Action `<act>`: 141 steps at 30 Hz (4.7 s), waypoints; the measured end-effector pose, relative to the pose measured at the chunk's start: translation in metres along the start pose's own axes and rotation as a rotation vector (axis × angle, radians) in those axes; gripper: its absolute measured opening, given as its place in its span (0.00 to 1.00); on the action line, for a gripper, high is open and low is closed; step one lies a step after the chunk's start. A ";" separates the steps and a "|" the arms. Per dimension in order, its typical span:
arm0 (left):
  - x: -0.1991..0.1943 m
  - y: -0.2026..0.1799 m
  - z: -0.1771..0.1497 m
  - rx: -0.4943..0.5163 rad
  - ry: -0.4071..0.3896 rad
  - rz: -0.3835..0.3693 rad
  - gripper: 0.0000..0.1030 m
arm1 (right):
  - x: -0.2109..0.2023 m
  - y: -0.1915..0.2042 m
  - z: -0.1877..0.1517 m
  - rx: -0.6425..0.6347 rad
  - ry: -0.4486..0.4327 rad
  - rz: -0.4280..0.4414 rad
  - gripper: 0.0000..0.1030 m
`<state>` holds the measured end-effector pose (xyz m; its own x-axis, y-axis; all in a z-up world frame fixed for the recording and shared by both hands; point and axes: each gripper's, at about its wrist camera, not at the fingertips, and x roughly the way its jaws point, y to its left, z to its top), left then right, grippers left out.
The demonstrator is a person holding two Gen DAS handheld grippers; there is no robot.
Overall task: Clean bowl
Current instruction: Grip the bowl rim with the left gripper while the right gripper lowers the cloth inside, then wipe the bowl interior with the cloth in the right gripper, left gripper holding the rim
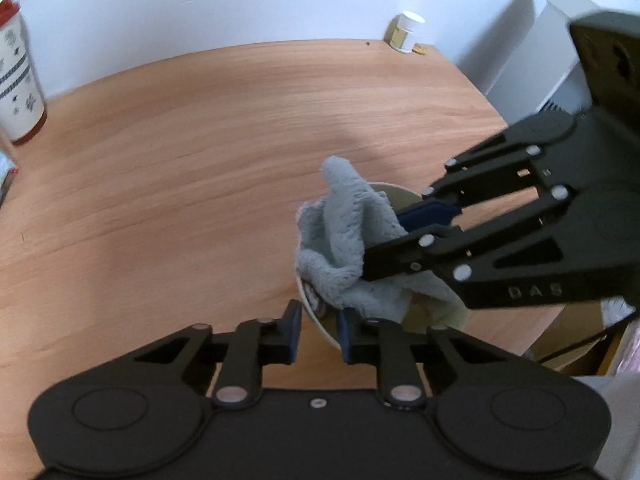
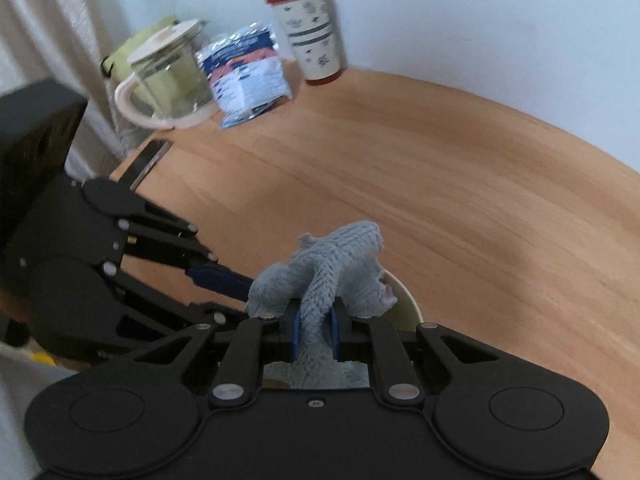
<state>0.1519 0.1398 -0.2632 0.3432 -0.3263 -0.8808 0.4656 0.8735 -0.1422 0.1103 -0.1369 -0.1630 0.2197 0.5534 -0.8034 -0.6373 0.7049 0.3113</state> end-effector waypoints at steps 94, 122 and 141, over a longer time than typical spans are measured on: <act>-0.025 -0.053 0.023 -0.019 -0.016 -0.002 0.14 | 0.052 0.017 0.041 -0.273 0.482 -0.278 0.11; -0.039 -0.056 0.018 -0.053 -0.011 0.028 0.13 | 0.055 0.011 0.060 -0.281 0.597 -0.001 0.12; -0.037 -0.062 0.020 -0.076 0.016 0.004 0.13 | 0.102 0.021 0.048 -0.359 0.589 -0.051 0.12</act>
<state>0.1266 0.0905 -0.2123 0.3314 -0.3175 -0.8884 0.4011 0.8998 -0.1719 0.1552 -0.0442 -0.2141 -0.1175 0.1190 -0.9859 -0.8640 0.4772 0.1606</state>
